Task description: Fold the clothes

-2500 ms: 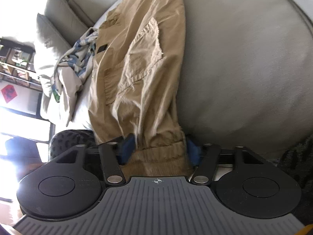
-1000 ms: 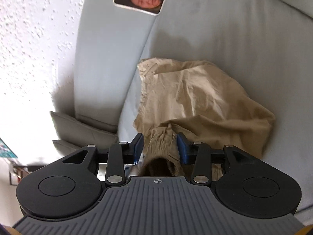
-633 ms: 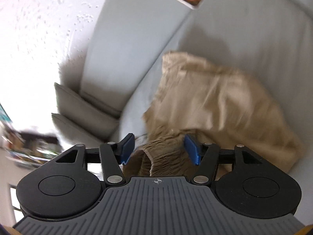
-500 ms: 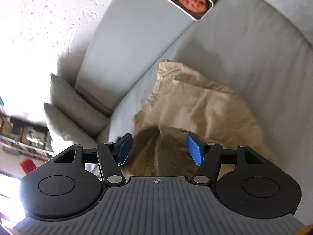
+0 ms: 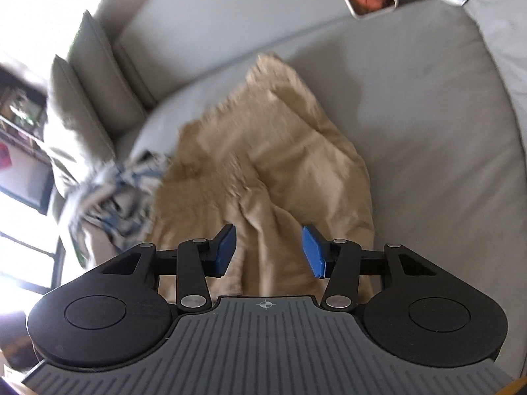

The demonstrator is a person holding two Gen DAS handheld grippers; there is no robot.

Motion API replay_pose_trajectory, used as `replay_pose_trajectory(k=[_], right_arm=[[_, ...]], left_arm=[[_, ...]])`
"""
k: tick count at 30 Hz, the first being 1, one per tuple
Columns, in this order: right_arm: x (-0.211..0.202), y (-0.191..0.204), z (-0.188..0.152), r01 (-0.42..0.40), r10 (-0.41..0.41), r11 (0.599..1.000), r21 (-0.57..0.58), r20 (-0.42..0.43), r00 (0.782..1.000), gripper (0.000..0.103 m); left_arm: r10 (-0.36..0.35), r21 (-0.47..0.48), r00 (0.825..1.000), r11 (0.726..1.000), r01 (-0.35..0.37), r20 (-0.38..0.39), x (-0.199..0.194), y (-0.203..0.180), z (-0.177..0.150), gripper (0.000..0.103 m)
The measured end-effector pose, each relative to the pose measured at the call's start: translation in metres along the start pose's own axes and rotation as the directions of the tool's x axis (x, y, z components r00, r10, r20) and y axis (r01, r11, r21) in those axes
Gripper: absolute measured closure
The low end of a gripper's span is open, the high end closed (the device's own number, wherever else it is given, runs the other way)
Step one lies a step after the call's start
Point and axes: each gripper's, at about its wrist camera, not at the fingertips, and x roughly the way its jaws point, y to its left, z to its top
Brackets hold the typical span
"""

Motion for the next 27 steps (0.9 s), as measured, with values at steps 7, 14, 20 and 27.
replay_pose_trajectory(k=[7, 14, 20, 27], right_arm=[[0.035, -0.005, 0.001, -0.001, -0.009, 0.993, -0.115, -0.09, 0.996, 0.045], [0.032, 0.018, -0.038, 0.005, -0.039, 0.931, -0.364, -0.086, 0.996, 0.077], [-0.007, 0.021, -0.057, 0.019, -0.043, 0.967, -0.255, -0.089, 0.995, 0.096], [-0.039, 0.034, -0.063, 0.043, -0.059, 0.95, -0.309, -0.043, 0.997, 0.095]], left_arm=[[0.021, 0.067, 0.995, 0.998, -0.015, -0.097, 0.037, -0.005, -0.001, 0.045], [0.008, 0.053, 0.995, 0.999, -0.002, -0.1, 0.041, 0.004, 0.004, 0.077], [-0.044, -0.05, 0.99, 0.998, 0.038, -0.131, 0.03, 0.014, 0.001, 0.092], [-0.015, -0.004, 0.993, 1.0, 0.015, -0.117, 0.006, 0.006, -0.02, 0.066]])
